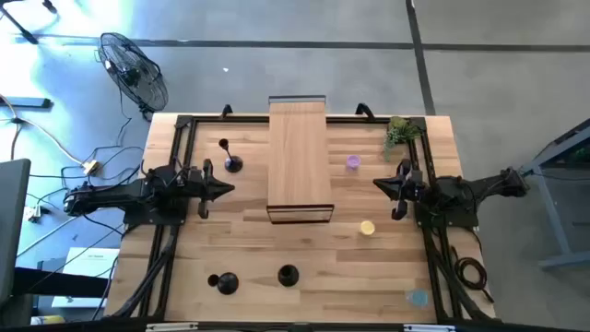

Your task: Pick & Place candle stick holders

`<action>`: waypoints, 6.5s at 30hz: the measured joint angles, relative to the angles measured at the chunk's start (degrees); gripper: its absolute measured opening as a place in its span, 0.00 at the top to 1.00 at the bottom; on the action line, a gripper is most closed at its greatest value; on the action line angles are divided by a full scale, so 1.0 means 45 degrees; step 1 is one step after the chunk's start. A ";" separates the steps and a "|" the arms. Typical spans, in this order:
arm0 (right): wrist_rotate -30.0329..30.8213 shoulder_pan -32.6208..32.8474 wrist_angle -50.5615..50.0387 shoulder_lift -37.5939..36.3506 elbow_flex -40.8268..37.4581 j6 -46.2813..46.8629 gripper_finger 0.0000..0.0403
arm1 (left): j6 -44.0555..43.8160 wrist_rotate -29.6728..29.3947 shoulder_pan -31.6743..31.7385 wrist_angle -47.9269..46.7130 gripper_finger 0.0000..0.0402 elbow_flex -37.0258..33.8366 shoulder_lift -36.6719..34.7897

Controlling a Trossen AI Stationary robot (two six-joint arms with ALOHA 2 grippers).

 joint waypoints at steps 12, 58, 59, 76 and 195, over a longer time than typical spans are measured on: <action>0.0000 0.0004 -0.0005 0.0004 -0.0004 0.0000 0.99 | -0.0001 0.0002 0.0002 0.0001 1.00 0.0000 0.0000; 0.0001 0.0001 -0.0005 0.0002 -0.0004 0.0000 0.99 | 0.0000 0.0002 -0.0002 0.0015 1.00 0.0000 -0.0005; 0.0003 0.0002 -0.0003 0.0003 -0.0002 0.0000 0.99 | 0.0000 0.0002 0.0003 0.0010 1.00 0.0000 0.0000; 0.0001 0.0001 -0.0005 0.0001 -0.0001 0.0000 0.99 | -0.0010 0.0337 0.0001 0.0083 1.00 0.0006 0.0000; 0.3103 0.0005 0.0014 0.0495 0.2735 -0.1349 0.83 | -0.4281 -0.8692 0.0008 -1.6952 0.49 1.6621 0.8929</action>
